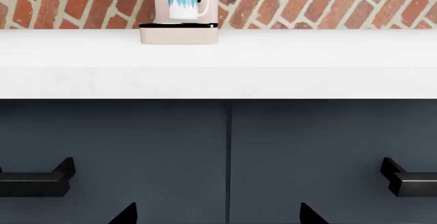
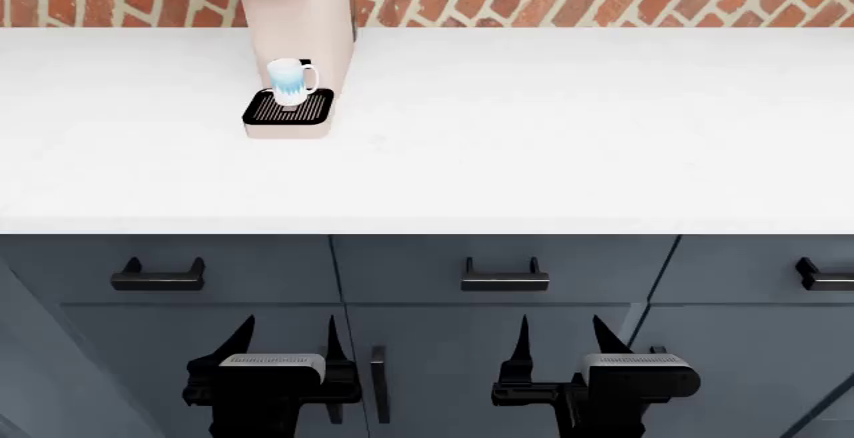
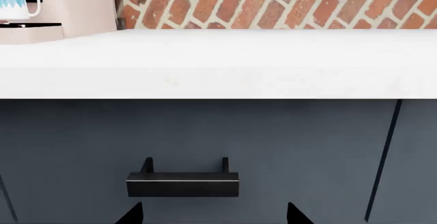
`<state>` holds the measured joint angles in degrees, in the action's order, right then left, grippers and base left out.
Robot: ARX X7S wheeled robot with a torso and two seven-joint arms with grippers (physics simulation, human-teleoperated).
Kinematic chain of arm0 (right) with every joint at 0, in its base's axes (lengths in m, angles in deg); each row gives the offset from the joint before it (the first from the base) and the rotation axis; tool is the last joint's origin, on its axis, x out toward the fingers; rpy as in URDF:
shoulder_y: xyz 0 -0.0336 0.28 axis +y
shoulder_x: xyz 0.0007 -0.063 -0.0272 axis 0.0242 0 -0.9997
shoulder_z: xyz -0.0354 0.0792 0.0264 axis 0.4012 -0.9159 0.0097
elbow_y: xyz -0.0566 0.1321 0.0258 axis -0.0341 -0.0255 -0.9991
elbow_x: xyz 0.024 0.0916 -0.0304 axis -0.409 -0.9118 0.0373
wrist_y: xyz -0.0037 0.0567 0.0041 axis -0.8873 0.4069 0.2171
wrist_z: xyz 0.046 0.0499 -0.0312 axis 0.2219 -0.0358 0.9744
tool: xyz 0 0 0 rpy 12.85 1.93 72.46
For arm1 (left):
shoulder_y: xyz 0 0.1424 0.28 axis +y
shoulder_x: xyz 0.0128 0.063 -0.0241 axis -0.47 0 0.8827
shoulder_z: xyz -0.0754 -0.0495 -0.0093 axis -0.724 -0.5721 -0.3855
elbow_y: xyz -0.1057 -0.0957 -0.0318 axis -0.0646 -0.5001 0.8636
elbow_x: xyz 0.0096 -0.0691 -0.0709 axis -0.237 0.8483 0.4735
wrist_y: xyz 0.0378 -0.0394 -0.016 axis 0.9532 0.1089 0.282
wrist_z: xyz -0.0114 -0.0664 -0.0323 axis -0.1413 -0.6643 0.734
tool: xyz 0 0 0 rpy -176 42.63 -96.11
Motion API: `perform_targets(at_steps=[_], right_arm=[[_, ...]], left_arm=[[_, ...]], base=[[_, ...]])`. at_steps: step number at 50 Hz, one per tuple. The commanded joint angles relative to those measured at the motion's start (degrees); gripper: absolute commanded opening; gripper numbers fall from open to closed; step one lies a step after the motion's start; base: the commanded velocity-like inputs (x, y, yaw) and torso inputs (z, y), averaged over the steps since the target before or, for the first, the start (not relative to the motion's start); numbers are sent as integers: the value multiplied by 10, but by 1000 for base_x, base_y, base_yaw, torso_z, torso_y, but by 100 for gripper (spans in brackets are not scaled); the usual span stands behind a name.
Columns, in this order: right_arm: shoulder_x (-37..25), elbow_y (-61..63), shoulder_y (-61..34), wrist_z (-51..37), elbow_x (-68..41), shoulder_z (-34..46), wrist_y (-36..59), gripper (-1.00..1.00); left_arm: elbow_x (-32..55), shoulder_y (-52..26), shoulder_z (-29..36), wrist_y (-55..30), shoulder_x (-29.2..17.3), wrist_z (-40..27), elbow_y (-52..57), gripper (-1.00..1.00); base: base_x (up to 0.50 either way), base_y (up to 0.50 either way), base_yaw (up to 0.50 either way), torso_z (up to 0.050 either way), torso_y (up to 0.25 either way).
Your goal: Press the button on the coffee machine to serve coffee.
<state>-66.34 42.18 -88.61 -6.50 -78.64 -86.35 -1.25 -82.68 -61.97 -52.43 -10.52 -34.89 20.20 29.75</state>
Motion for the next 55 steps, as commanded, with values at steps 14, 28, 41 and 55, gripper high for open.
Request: perform_targets(at_steps=[14, 28, 41, 55], right_arm=[[-31, -5, -5, -19, -47, 39, 22, 100], [-41, 4, 1, -34, -65, 44, 1, 100], [-49, 2, -1, -44, -74, 54, 3, 100], [-56, 4, 1, -59, -86, 60, -2, 100]], left_arm=[[29, -2, 37, 1, -28, -43, 1, 100], [45, -3, 48, 4, -40, -55, -1, 100], [54, -3, 60, 7, -50, -62, 1, 100], [60, -5, 71, 7, -58, -73, -3, 100]], base=[[0, 4, 0, 0, 0], [105, 474, 0, 0, 0], [108, 500, 0, 0, 0], [0, 194, 0, 0, 0]])
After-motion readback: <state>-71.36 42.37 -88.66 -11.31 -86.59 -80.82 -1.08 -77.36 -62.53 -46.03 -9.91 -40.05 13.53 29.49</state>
